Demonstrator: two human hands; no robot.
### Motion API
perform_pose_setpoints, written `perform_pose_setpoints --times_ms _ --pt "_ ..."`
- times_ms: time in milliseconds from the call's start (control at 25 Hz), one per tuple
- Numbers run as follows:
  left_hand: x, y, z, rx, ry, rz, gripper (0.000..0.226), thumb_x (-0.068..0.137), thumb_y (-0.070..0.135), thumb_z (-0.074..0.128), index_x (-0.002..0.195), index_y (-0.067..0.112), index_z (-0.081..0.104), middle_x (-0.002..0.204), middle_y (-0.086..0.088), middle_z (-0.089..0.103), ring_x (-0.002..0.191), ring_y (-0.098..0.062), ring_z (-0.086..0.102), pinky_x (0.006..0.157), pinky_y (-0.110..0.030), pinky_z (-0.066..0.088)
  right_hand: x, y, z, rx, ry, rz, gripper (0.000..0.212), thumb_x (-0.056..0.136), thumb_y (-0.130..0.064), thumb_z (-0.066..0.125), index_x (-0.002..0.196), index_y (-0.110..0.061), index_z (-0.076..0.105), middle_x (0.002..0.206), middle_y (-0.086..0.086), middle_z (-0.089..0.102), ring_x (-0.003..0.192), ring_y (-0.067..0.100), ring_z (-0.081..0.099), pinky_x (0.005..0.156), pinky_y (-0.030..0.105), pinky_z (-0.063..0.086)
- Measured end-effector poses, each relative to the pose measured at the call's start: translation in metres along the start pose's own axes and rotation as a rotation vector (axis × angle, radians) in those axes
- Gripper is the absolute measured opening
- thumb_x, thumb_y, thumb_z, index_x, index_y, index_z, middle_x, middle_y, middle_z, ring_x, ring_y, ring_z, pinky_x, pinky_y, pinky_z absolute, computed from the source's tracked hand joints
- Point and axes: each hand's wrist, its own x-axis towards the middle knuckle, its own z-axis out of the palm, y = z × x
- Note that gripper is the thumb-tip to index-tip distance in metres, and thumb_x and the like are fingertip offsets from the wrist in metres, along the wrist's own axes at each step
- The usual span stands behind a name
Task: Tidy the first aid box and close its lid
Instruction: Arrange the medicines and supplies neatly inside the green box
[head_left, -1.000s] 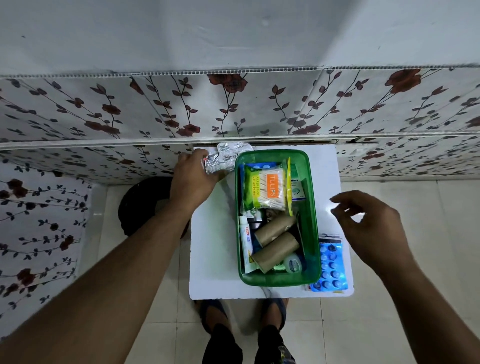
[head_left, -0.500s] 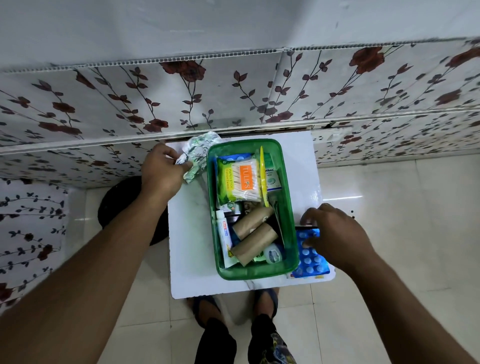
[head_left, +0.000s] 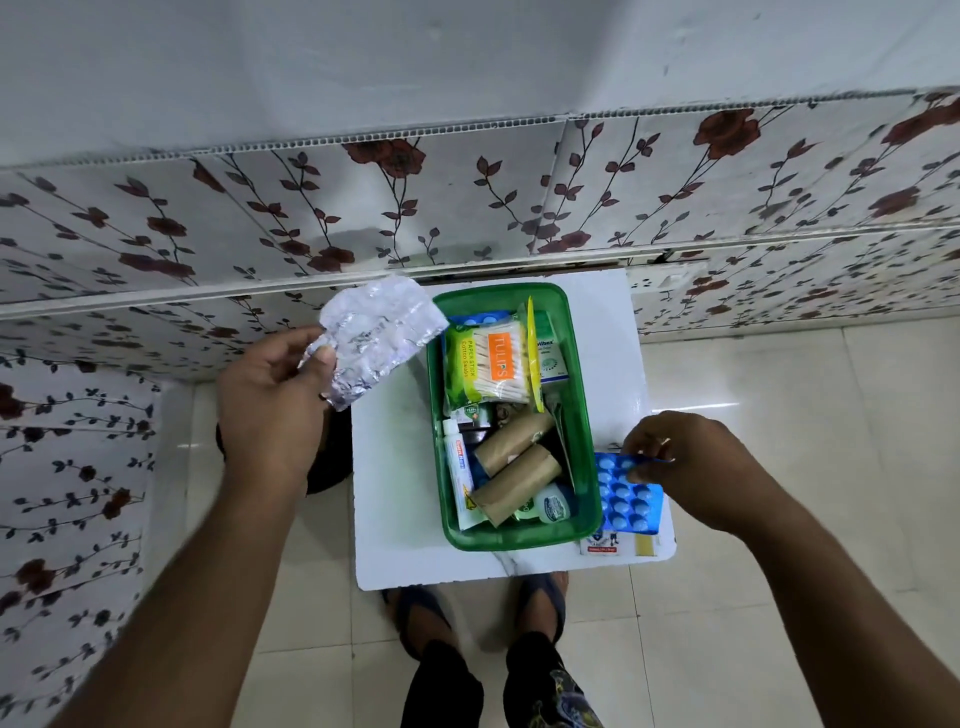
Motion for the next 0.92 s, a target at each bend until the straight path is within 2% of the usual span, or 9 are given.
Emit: perform_pose_setpoints --times_ms 120,240,320,360,440,520,640,800,920 --pt "-0.023 0.029 0.018 0.119 -0.171 0.178 0.025 0.085 0.011 0.07 0.099 0.031 0.069 0.094 0.002 0.071 0.081 -0.008 0.068 0.068 -0.022 0.052 -0.011 -0.01 -0.018 0.135 0.059 0.013 0.019 0.08 -0.007 0.075 0.079 -0.025 0.067 0.082 -0.009 0.068 0.077 0.012 0.062 0.065 0.029 0.048" --pt "-0.019 0.04 0.054 0.294 -0.286 0.304 0.016 0.085 0.015 0.069 0.093 0.029 0.067 0.087 0.001 0.068 0.071 -0.015 0.064 0.061 -0.026 0.049 -0.018 -0.018 -0.039 0.198 0.159 0.012 0.015 0.084 -0.006 0.07 0.083 -0.021 0.067 0.084 -0.006 0.07 0.077 0.011 0.061 0.06 0.029 0.042" --pt "-0.012 0.039 0.072 0.411 -0.291 0.364 0.014 0.087 0.018 0.068 0.098 0.026 0.067 0.086 0.001 0.067 0.063 -0.012 0.058 0.057 -0.026 0.045 -0.021 -0.022 -0.049 0.24 0.204 0.021 0.015 0.084 -0.007 0.07 0.082 -0.021 0.067 0.083 -0.004 0.071 0.073 0.012 0.06 0.059 0.029 0.04" --pt "-0.01 0.036 0.077 0.487 -0.277 0.412 0.016 0.087 0.02 0.067 0.103 0.024 0.068 0.09 -0.002 0.069 0.065 -0.013 0.058 0.06 -0.025 0.044 -0.022 -0.024 -0.052 0.251 0.213 0.019 0.015 0.084 -0.007 0.071 0.082 -0.021 0.067 0.083 -0.003 0.071 0.072 0.013 0.059 0.059 0.03 0.039" --pt "-0.01 0.028 0.08 0.656 -0.234 0.531 0.026 0.089 0.027 0.065 0.113 0.019 0.067 0.105 -0.006 0.069 0.087 -0.021 0.061 0.075 -0.03 0.045 -0.024 -0.027 -0.052 0.25 0.203 0.015 0.014 0.085 -0.008 0.071 0.083 -0.021 0.066 0.083 -0.004 0.071 0.07 0.012 0.059 0.057 0.029 0.039" --pt "-0.016 0.02 0.077 0.773 -0.201 0.671 0.035 0.089 0.035 0.063 0.119 0.018 0.067 0.115 -0.006 0.065 0.106 -0.028 0.054 0.086 -0.039 0.042 -0.028 -0.03 -0.05 0.243 0.188 0.008 0.014 0.085 -0.009 0.071 0.084 -0.022 0.066 0.085 -0.004 0.072 0.073 0.011 0.06 0.057 0.028 0.039" --pt "-0.019 0.016 0.073 0.961 -0.279 0.828 0.045 0.087 0.052 0.056 0.123 0.028 0.064 0.123 0.003 0.063 0.112 -0.026 0.047 0.085 -0.04 0.031 -0.033 -0.037 -0.051 0.26 0.227 -0.017 0.016 0.086 -0.01 0.07 0.083 -0.025 0.065 0.085 -0.008 0.071 0.081 0.009 0.063 0.058 0.028 0.042" --pt "-0.01 0.017 0.076 1.082 -0.353 0.855 0.047 0.085 0.06 0.053 0.124 0.033 0.061 0.127 0.008 0.063 0.114 -0.024 0.046 0.084 -0.039 0.024 -0.045 -0.052 -0.062 0.246 0.392 -0.071 0.018 0.087 -0.011 0.07 0.085 -0.029 0.064 0.08 -0.02 0.065 0.075 -0.004 0.06 0.055 0.016 0.041" --pt "-0.008 0.017 0.071 0.925 -0.333 0.809 0.046 0.086 0.057 0.054 0.123 0.031 0.062 0.126 0.005 0.064 0.115 -0.026 0.047 0.089 -0.041 0.028 -0.046 -0.075 -0.057 0.402 0.373 -0.179 0.021 0.083 -0.01 0.073 0.081 -0.03 0.066 0.08 -0.015 0.07 0.069 -0.005 0.062 0.057 0.006 0.042"
